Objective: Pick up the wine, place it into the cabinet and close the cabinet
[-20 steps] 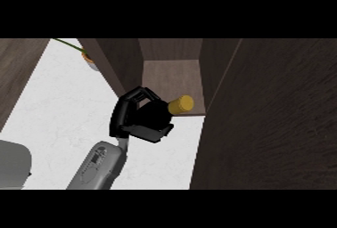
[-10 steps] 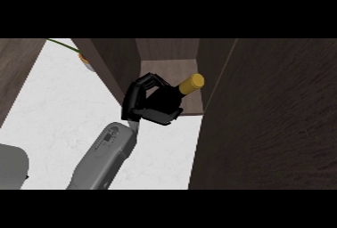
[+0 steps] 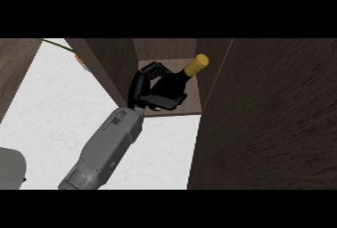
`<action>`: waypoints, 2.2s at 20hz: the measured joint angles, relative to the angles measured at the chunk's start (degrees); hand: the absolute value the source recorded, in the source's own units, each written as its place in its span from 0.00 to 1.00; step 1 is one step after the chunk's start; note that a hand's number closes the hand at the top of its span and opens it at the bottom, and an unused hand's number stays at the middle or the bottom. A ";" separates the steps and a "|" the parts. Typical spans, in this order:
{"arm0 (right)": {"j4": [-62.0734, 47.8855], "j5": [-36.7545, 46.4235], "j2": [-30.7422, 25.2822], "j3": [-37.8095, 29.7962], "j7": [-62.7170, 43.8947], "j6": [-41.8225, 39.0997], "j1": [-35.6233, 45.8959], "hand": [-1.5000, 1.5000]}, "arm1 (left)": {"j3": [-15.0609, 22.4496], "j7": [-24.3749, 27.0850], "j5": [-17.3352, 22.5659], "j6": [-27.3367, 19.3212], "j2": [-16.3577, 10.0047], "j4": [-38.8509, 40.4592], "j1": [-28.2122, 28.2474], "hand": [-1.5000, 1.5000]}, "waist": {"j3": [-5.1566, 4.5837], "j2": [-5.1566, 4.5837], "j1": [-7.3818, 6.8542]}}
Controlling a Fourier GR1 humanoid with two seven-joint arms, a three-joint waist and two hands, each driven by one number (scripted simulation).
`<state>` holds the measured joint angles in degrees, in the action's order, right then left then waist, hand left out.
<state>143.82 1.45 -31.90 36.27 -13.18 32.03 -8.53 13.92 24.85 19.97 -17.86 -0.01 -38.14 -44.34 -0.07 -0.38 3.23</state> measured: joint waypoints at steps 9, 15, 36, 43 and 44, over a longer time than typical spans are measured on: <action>-0.27 -0.71 0.28 -0.13 2.83 -1.70 -1.48 0.00 | 1.19 -0.58 2.05 -4.08 -0.04 12.58 -8.55 1.00 | 0.03 -0.39 1.30; -0.34 -1.13 0.31 -0.07 5.02 -2.50 -3.44 0.00 | -1.66 1.34 4.70 -3.55 -0.01 18.46 -11.29 1.00 | 0.01 -0.67 1.90; -0.88 -2.17 0.42 1.36 11.05 -5.82 -6.96 0.00 | -5.17 6.56 3.05 -9.74 -3.42 32.19 -20.31 0.00 | 0.01 -1.74 4.10; -0.97 -2.30 0.09 1.77 12.76 -6.67 -7.79 0.00 | -5.77 7.42 2.89 -10.95 -4.17 33.36 -21.90 0.00 | -0.06 -1.88 4.26; -0.93 -2.32 -0.06 1.85 13.08 -6.78 -8.13 0.00 | -6.09 7.73 3.16 -9.97 -4.27 33.21 -21.80 0.00 | -0.07 -1.84 4.33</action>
<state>142.89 -0.87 -31.96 38.12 -0.10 25.25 -16.66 7.83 32.57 23.14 -27.83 -4.28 -4.94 -66.13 -0.14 -2.23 7.56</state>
